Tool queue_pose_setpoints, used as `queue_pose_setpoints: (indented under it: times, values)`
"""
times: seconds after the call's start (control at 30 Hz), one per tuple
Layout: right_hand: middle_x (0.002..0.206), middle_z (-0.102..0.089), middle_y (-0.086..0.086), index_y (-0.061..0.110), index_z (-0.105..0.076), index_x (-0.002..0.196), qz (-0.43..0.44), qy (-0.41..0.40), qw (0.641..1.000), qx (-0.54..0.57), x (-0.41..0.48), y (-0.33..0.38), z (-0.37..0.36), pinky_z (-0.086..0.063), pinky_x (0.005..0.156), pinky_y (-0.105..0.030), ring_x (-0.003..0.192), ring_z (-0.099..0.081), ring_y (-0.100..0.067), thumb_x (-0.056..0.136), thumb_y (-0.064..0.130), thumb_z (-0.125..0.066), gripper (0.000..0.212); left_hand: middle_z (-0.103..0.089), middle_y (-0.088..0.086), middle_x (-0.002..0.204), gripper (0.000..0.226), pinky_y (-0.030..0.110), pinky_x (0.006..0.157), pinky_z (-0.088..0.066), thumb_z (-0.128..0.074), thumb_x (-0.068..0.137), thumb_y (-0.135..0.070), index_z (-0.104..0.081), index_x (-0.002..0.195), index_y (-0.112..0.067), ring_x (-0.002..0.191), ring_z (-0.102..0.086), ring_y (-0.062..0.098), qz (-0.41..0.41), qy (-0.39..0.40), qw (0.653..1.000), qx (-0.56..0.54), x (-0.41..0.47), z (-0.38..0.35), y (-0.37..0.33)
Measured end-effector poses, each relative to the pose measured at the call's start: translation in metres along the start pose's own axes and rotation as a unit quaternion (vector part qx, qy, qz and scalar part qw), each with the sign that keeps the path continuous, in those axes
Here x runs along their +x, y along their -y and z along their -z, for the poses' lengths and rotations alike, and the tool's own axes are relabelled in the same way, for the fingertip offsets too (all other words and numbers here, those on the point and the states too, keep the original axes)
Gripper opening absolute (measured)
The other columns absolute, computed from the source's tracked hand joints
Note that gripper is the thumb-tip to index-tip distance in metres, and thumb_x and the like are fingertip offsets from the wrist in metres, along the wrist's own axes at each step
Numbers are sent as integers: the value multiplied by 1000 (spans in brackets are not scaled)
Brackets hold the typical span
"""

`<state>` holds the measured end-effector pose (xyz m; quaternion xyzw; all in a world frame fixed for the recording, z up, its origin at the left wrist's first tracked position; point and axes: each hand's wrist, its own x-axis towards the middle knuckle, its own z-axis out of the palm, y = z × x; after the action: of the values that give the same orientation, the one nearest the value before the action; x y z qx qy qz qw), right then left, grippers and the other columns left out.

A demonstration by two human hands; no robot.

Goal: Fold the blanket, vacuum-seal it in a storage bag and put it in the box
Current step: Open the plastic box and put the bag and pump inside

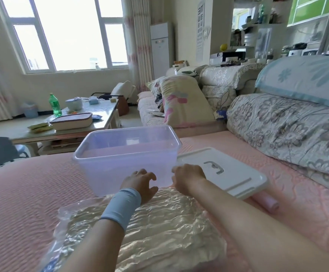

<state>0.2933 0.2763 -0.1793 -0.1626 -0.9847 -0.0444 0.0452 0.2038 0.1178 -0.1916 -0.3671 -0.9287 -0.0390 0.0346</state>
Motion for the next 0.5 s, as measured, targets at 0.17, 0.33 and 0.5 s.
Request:
queue_pose_setpoints:
  times: [0.17, 0.33, 0.5]
  values:
    - [146, -51, -7, 29, -45, 140, 43, 204, 971, 118, -10, 46, -15, -37, 110, -45, 135, -46, -29, 93, 62, -47, 57, -35, 1, 155, 78, 30, 114, -27, -56, 88, -59, -27, 152, -25, 140, -36, 21, 85, 225, 963, -120, -23, -13, 33]
    - [115, -66, -7, 20, -68, 114, 88, -115, 988, 63, 5, 55, 0, -46, 91, -38, 107, -62, -31, 89, 37, -53, 34, -60, -1, 128, 41, 36, 102, -44, -63, 89, -39, -57, 128, -27, 116, -57, 22, 82, -67, 983, -151, -22, 15, 59]
    - [148, -32, -16, 28, -32, 150, 29, -188, 981, 42, 32, 62, 11, -27, 108, -57, 137, -32, -38, 82, 31, -59, 73, -26, 3, 150, 67, 48, 106, -34, -63, 82, -51, -33, 141, -37, 138, -24, 29, 133, -236, 962, 23, -12, 42, 87]
